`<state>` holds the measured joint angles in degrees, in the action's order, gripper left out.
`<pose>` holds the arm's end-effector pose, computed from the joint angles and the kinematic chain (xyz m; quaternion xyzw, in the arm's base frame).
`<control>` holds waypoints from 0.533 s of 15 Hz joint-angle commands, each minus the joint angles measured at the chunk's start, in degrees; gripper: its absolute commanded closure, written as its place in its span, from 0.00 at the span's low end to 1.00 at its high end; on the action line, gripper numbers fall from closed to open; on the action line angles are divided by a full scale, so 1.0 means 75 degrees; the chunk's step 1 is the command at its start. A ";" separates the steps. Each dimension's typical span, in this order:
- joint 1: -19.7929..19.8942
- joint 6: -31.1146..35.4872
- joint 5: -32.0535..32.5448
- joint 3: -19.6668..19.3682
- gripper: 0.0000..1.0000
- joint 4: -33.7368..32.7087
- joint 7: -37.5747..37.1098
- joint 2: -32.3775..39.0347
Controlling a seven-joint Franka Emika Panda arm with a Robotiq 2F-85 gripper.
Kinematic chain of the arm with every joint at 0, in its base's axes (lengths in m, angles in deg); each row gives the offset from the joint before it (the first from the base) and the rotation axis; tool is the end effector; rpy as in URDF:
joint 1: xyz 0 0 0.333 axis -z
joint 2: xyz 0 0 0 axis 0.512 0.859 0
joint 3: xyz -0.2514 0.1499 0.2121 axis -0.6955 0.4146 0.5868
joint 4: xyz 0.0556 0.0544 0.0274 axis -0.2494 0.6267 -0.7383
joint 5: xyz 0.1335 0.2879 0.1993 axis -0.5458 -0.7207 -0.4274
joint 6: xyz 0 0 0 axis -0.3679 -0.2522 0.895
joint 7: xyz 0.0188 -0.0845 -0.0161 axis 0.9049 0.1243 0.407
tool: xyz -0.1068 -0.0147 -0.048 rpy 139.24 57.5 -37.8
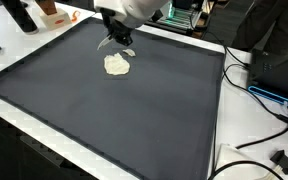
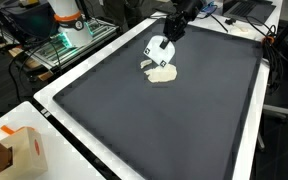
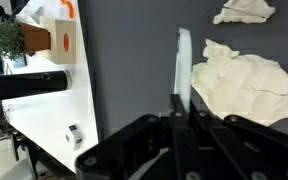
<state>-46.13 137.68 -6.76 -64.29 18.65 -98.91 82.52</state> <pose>0.6068 0.1150 0.3252 0.9211 -0.0931 -0.0734 0.3709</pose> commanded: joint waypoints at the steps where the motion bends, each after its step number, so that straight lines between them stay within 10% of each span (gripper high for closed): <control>1: 0.0080 0.0469 0.0013 0.0096 0.99 0.0276 0.0450 -0.0341; 8: 0.0185 0.1404 -0.0278 0.0173 0.99 0.0617 0.1201 -0.0859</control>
<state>-45.96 144.75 -7.15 -63.84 19.63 -92.55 79.39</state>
